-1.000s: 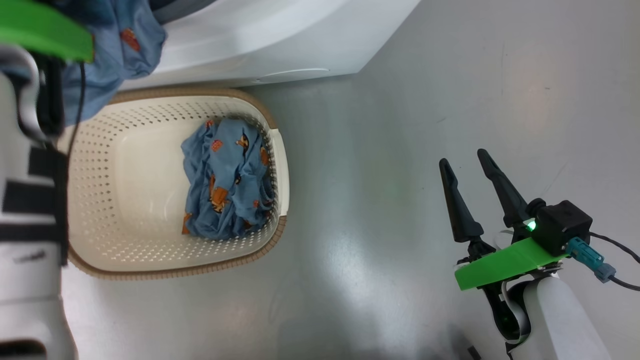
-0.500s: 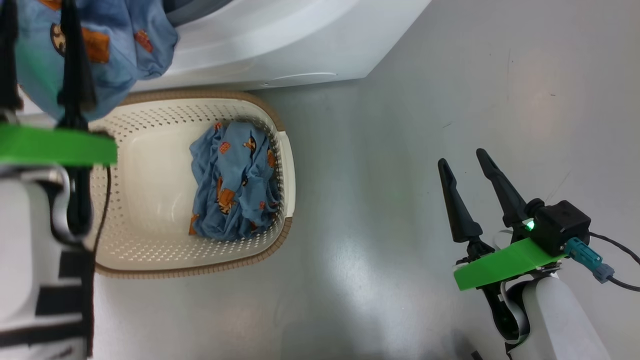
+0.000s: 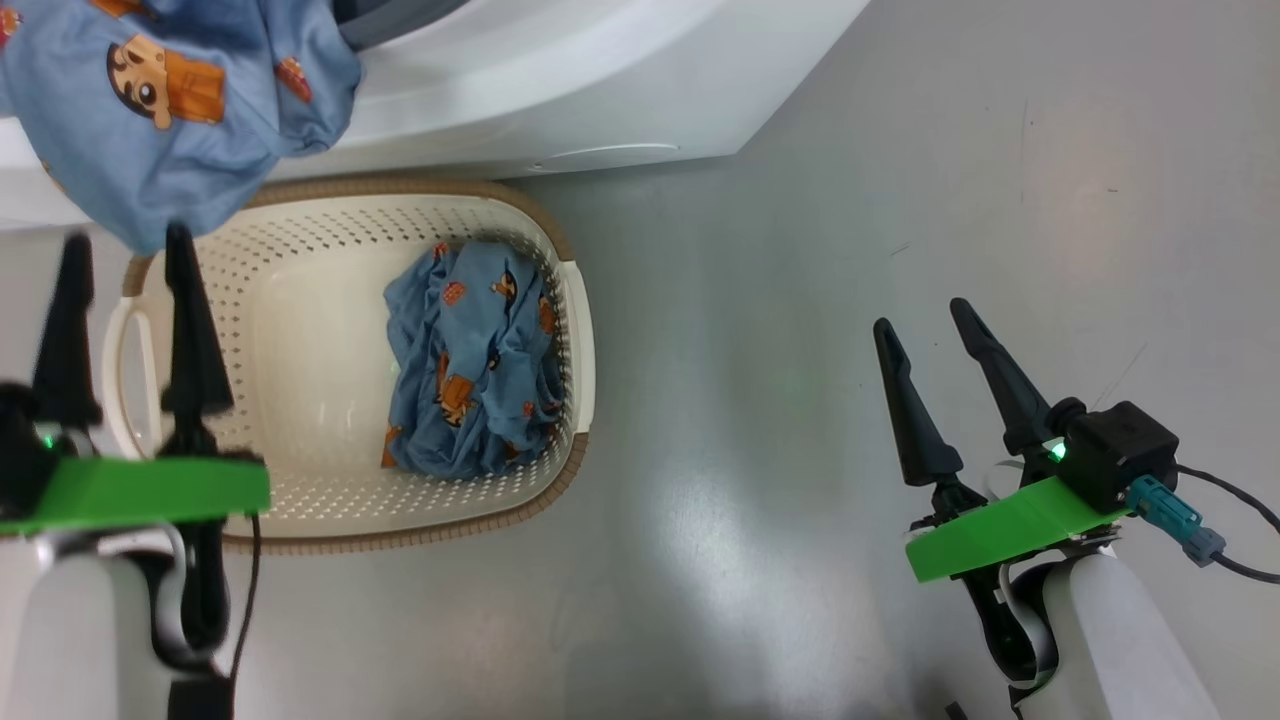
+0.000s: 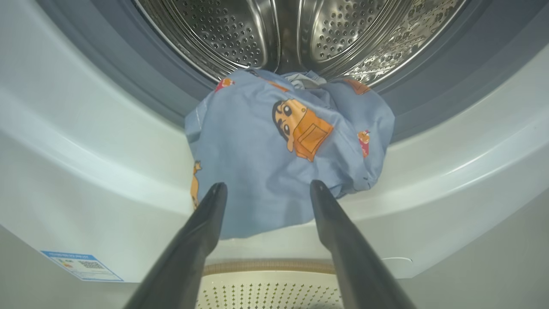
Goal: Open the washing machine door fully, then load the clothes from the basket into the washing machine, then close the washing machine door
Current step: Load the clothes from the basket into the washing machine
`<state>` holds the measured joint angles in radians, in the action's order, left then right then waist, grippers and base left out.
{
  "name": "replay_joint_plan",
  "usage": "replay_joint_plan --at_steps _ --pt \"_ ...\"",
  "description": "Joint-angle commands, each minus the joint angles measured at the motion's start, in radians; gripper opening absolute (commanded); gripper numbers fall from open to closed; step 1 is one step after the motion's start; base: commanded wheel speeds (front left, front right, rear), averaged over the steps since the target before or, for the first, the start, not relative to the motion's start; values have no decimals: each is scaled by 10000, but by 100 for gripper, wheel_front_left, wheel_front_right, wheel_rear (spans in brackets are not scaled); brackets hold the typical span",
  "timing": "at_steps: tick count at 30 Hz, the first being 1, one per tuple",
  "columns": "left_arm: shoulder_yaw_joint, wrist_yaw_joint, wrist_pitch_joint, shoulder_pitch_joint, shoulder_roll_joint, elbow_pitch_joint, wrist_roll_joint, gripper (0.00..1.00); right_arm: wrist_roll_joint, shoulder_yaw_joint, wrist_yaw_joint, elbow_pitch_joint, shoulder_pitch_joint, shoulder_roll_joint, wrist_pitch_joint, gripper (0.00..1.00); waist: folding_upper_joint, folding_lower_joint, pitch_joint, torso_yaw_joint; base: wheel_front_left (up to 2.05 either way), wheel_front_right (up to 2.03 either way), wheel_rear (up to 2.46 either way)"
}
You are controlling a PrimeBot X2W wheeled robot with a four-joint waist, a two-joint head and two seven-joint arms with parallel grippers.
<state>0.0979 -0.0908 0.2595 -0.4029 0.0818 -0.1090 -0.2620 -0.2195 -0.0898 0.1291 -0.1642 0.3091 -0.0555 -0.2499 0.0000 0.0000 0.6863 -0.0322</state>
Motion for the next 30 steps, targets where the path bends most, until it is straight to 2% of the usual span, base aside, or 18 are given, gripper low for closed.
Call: replay_joint_plan --at_steps 1,20,30 --pt "444 116 22 572 172 310 114 100 153 -286 16 176 -151 53 -118 100 0 0 6 -4 0 0 0" --pt "829 -19 22 1872 -217 -752 304 100 213 -331 16 118 -59 53 -118 100 0 0 1 -22 0 0 0" --pt "849 -23 22 2095 -292 -688 385 100 203 -327 16 87 -51 53 -118 100 0 0 -48 0 0 0 0"
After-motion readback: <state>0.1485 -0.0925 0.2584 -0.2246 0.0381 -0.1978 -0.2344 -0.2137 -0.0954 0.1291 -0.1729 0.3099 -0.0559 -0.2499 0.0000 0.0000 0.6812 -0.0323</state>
